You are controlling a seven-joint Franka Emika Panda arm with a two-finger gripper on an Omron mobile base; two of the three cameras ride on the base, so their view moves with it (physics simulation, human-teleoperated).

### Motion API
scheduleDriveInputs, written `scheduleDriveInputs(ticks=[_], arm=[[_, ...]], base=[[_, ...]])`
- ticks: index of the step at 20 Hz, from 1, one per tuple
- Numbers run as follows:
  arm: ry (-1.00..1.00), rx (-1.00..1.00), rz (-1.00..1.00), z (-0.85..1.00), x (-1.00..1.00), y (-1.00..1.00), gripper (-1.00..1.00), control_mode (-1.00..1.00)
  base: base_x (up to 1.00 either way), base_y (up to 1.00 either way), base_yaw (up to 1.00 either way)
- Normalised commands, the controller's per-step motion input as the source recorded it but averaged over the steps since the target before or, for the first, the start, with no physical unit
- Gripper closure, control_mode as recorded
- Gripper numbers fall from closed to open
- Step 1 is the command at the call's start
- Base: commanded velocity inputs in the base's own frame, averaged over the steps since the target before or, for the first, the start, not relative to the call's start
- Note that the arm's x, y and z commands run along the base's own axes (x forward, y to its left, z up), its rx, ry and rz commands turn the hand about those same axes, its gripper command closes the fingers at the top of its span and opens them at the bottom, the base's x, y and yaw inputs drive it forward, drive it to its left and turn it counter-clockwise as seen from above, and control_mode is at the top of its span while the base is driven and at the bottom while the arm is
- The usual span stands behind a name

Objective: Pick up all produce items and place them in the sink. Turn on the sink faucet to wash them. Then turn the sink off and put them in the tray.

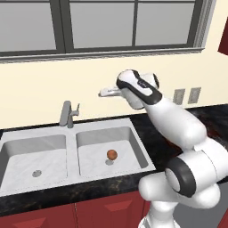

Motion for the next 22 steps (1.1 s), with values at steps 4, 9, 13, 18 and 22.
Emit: scheduleDriveInputs(ticks=[4, 9, 13, 18, 22], arm=[[0.42, -0.05, -0.22, 0.12, -0.55, -0.09, -1.00, -1.00], [0.25, -0.10, -0.24, -0.51, -0.52, -0.12, -1.00, -1.00], [0.07, -0.20, -0.25, -0.82, -0.47, -0.17, -1.00, -1.00], [0.00, -0.17, -0.11, -0.80, -0.24, -0.22, -1.00, -1.00], [0.07, -0.09, -0.04, -0.45, -0.02, -0.36, -1.00, -1.00]], base=[[0.00, 0.00, 0.00], [0.00, 0.00, 0.00], [0.00, 0.00, 0.00], [0.00, 0.00, 0.00], [0.00, 0.00, 0.00]])
